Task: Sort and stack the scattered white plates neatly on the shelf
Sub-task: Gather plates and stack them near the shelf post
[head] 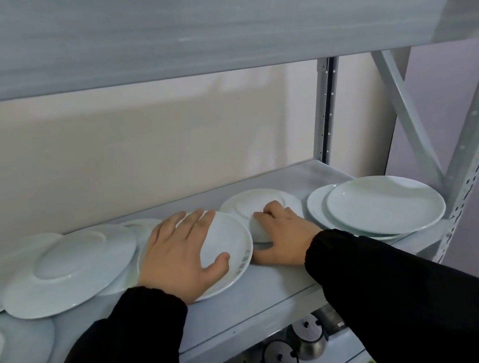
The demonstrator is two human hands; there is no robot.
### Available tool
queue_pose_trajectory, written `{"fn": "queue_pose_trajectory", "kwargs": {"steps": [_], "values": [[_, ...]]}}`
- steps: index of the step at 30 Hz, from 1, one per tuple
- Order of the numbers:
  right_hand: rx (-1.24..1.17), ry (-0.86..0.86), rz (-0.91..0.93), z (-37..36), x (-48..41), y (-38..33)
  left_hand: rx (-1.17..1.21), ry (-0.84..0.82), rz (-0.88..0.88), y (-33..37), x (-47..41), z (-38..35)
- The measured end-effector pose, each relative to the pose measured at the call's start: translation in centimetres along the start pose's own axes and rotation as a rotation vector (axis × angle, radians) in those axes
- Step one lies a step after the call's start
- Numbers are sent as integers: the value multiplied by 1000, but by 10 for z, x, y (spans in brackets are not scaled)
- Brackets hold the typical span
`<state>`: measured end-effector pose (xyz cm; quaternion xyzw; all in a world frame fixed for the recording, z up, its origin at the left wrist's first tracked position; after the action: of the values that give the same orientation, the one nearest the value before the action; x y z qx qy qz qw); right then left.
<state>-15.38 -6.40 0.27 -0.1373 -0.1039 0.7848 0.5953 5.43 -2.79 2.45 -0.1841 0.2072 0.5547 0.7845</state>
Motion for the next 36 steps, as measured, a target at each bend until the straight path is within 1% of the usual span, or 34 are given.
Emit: {"fn": "queue_pose_trajectory", "kwargs": {"steps": [3,8,10,15,18,26,30,33,36], "values": [[11,13,70,-2,17,3,16,-3,25,-2,2,1],[36,-120,117,3,46,11,48,-3,57,-5,1,1],[36,-140,132,4,58,12,48,-20,58,-6,1,-2],[74,-127,191,6,85,17,46,-89,-24,0,1,-9],[106,-63,250,2,91,19,61,-105,-35,4,1,-10],[96,2,249,10,101,14,83,-122,-36,5,0,-12],[27,-19,195,11,102,13,102,-106,-32,4,1,-6],[7,-38,202,11,100,10,123,-98,-17,2,4,-3],[18,-76,209,7,102,8,132,-142,9,-2,10,-4]]}}
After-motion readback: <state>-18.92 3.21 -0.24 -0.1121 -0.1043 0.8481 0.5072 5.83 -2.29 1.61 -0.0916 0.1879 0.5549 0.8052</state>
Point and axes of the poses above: each hand's wrist, its own x-axis away from the middle knuckle, its own z-axis out of the back of the hand, y = z × x, the point moved 5 cm from there along -x, towards the middle knuckle, and after that the axes turned 4 degrees about -x, right-handed, at the moved point
